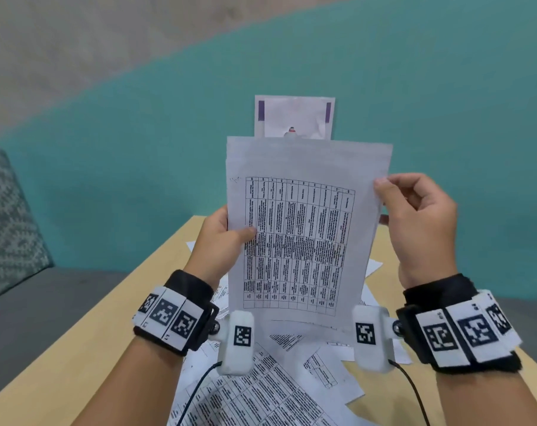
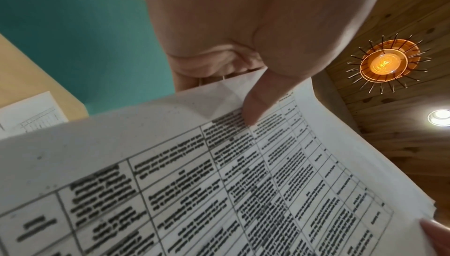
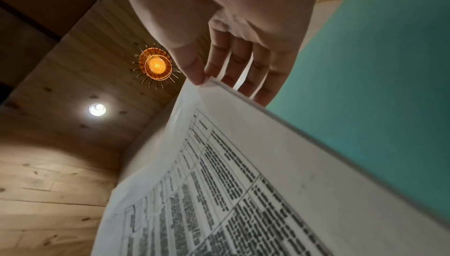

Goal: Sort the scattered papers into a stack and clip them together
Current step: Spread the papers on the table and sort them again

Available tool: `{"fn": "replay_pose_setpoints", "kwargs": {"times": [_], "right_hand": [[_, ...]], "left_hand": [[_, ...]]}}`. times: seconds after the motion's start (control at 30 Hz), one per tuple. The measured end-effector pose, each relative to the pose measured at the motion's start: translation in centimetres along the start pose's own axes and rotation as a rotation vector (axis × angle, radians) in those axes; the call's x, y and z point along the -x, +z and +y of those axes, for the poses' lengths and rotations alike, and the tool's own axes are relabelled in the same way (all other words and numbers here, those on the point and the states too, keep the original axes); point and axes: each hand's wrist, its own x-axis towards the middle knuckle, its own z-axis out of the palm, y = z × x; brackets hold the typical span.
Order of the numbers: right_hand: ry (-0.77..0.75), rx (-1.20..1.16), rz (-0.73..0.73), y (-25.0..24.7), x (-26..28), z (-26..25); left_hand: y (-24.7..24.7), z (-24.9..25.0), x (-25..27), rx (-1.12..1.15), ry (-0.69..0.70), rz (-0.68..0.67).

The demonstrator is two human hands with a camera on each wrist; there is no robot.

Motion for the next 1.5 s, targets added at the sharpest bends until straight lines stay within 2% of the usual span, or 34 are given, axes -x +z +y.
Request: {"fn": "replay_pose_setpoints", "kwargs": {"times": [0.17,0.3,0.4,0.5,0.73,0.87,1.13,1.33,1.5], "right_hand": [[0.03,-0.019,0.059,-0.3,0.0,-0.3],[0.113,-0.18,0.11,0.1,-0.1,-0.4],[0.207,-0.291,0.041,0.3,0.1,-0.6],[0.208,-0.306,-0.015,0.4,0.3,-1.1],[0.308,-0.46,0.176,0.2,0.2,-0.9],[0.327,-0.583,0.191,0.1,0.3,-1.2],[0.364,-0.609,0.149,-0.5,0.2,-1.4],[0.354,-0.615,0.185,-1.2,-0.3,-1.0],[0.318,-0.436,0.098,-1.4,-0.6,-0.1]], "left_hand": [[0.0,-0.1,0.0,-0.001,0.009,-0.018],[0.3,-0.2,0.2,0.014,0.007,-0.07],[0.4,-0.3,0.2,0.014,0.021,-0.084],[0.4,-0.3,0.2,0.009,0.028,-0.099],[0.4,-0.1,0.3,0.003,0.028,-0.111],[0.2,-0.4,0.1,-0.01,0.008,-0.098],[-0.2,-1.0,-0.2,-0.038,0.004,-0.107],[-0.7,-1.2,-0.5,-0.028,-0.016,-0.056],[-0.8,-1.3,-0.6,0.028,-0.045,0.0]]}}
